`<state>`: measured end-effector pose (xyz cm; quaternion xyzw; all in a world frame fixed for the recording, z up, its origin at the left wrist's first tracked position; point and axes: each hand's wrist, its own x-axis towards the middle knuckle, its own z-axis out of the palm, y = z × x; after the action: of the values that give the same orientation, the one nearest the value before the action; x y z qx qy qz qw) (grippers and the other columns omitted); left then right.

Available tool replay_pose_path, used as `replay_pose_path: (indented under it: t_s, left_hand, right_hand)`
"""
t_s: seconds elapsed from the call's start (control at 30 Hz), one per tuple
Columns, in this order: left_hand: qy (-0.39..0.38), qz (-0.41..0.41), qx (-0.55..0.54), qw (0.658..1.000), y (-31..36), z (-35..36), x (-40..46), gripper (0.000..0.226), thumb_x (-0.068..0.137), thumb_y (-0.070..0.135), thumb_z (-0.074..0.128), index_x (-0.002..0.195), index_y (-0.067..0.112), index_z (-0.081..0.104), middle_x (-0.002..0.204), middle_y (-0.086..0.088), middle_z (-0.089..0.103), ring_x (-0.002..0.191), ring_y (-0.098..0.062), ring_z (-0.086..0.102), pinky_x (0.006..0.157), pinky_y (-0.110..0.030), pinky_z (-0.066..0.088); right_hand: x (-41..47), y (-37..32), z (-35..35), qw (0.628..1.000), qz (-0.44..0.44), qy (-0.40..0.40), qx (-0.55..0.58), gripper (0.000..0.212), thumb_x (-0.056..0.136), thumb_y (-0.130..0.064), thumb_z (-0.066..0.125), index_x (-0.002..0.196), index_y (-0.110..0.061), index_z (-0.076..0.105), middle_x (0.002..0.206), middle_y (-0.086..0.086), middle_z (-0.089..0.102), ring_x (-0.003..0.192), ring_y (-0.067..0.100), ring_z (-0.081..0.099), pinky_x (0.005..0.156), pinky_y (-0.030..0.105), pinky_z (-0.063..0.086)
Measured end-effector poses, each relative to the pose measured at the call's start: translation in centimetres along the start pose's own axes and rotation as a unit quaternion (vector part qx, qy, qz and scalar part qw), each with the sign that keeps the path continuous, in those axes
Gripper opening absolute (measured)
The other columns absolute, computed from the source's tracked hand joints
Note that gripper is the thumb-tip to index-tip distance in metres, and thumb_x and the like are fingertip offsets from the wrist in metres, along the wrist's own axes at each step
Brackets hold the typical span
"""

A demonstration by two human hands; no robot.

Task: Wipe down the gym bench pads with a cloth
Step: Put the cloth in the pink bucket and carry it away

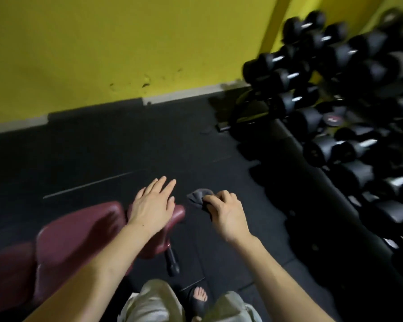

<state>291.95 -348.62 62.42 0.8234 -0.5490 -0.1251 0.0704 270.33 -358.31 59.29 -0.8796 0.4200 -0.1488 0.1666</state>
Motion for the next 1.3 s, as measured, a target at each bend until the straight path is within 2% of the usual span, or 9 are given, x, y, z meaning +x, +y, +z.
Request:
replay_pose_path:
  t_s: [0.13,0.23,0.37,0.57,0.73,0.87,1.0,1.1,1.3]
  left_hand:
    - [-0.006,0.065,-0.057,0.996,6.5,-1.8,1.0,0.057,0.105,0.039,0.042,0.160,0.034,0.028,0.169,0.003,0.024,0.155,-0.021,0.024,0.119,-0.046,0.031]
    - [-0.020,0.173,-0.053,0.983,11.9,-2.3,1.4,0.057,0.106,0.042,0.039,0.161,0.034,0.026,0.170,0.004,0.021,0.156,-0.018,0.020,0.120,-0.044,0.029]
    - [-0.046,0.331,-0.026,0.942,18.3,-2.9,0.7,0.059,0.107,0.042,0.034,0.163,0.032,0.017,0.172,0.004,0.011,0.158,-0.015,0.011,0.124,-0.040,0.022]
    - [-0.101,0.533,0.000,0.840,25.9,-1.1,-6.6,0.059,0.108,0.042,0.032,0.163,0.032,0.017,0.172,0.006,0.010,0.158,-0.014,0.008,0.127,-0.037,0.017]
    - [-0.159,0.661,0.007,0.733,30.3,2.3,-16.5,0.058,0.106,0.043,0.038,0.161,0.030,0.027,0.170,0.003,0.022,0.157,-0.018,0.019,0.124,-0.040,0.024]
    - [-0.180,0.740,0.017,0.648,32.7,3.3,-24.8,0.058,0.104,0.042,0.044,0.159,0.027,0.034,0.166,0.000,0.031,0.154,-0.020,0.028,0.123,-0.041,0.028]
    - [-0.176,0.806,0.038,0.563,35.4,4.3,-31.8,0.057,0.102,0.045,0.044,0.157,0.031,0.038,0.162,0.004,0.038,0.150,-0.017,0.034,0.120,-0.041,0.034]
    - [-0.163,0.845,0.047,0.507,38.6,5.5,-37.7,0.058,0.099,0.047,0.041,0.155,0.030,0.040,0.160,0.005,0.041,0.147,-0.018,0.039,0.114,-0.041,0.040]
    - [-0.160,0.877,0.036,0.451,43.8,7.2,-51.2,0.059,0.099,0.038,0.051,0.156,0.029,0.039,0.163,0.003,0.037,0.152,-0.021,0.032,0.119,-0.043,0.034]
  right_hand:
    - [-2.7,2.4,-6.8,0.993,0.059,0.081,-0.056,0.019,0.094,-0.025,0.064,0.110,-0.034,0.064,0.098,-0.001,0.052,0.082,0.028,0.048,0.067,0.036,0.042]
    - [-6.2,4.0,-10.9,0.973,0.152,0.156,-0.080,0.017,0.096,-0.025,0.061,0.111,-0.032,0.065,0.100,0.002,0.054,0.084,0.029,0.050,0.067,0.036,0.042]
    - [-13.8,4.9,-14.3,0.925,0.285,0.218,-0.122,0.019,0.095,-0.027,0.061,0.113,-0.031,0.066,0.103,0.003,0.055,0.086,0.029,0.050,0.068,0.041,0.046]
    - [-29.0,0.2,-15.1,0.816,0.472,0.314,-0.113,0.023,0.093,-0.025,0.063,0.115,-0.033,0.067,0.104,-0.002,0.056,0.089,0.025,0.051,0.072,0.039,0.049]
    - [-41.8,-7.0,-13.8,0.690,0.608,0.375,-0.113,0.024,0.095,-0.025,0.068,0.118,-0.032,0.071,0.105,-0.005,0.058,0.092,0.024,0.054,0.079,0.039,0.050]
    - [-49.8,-12.2,-13.0,0.590,0.686,0.411,-0.112,0.021,0.097,-0.030,0.069,0.118,-0.033,0.072,0.105,-0.009,0.057,0.094,0.020,0.054,0.082,0.039,0.051]
    - [-56.4,-15.7,-12.8,0.507,0.729,0.445,-0.118,0.023,0.099,-0.030,0.067,0.121,-0.032,0.072,0.107,-0.009,0.058,0.098,0.020,0.054,0.088,0.041,0.051]
    - [-61.4,-17.1,-13.1,0.464,0.745,0.463,-0.124,0.024,0.099,-0.030,0.066,0.122,-0.032,0.072,0.107,-0.008,0.057,0.099,0.020,0.055,0.088,0.042,0.051]
    - [-72.9,-17.6,-14.7,0.414,0.757,0.487,-0.137,0.023,0.098,-0.029,0.067,0.121,-0.033,0.073,0.107,-0.009,0.058,0.102,0.020,0.055,0.089,0.042,0.050]
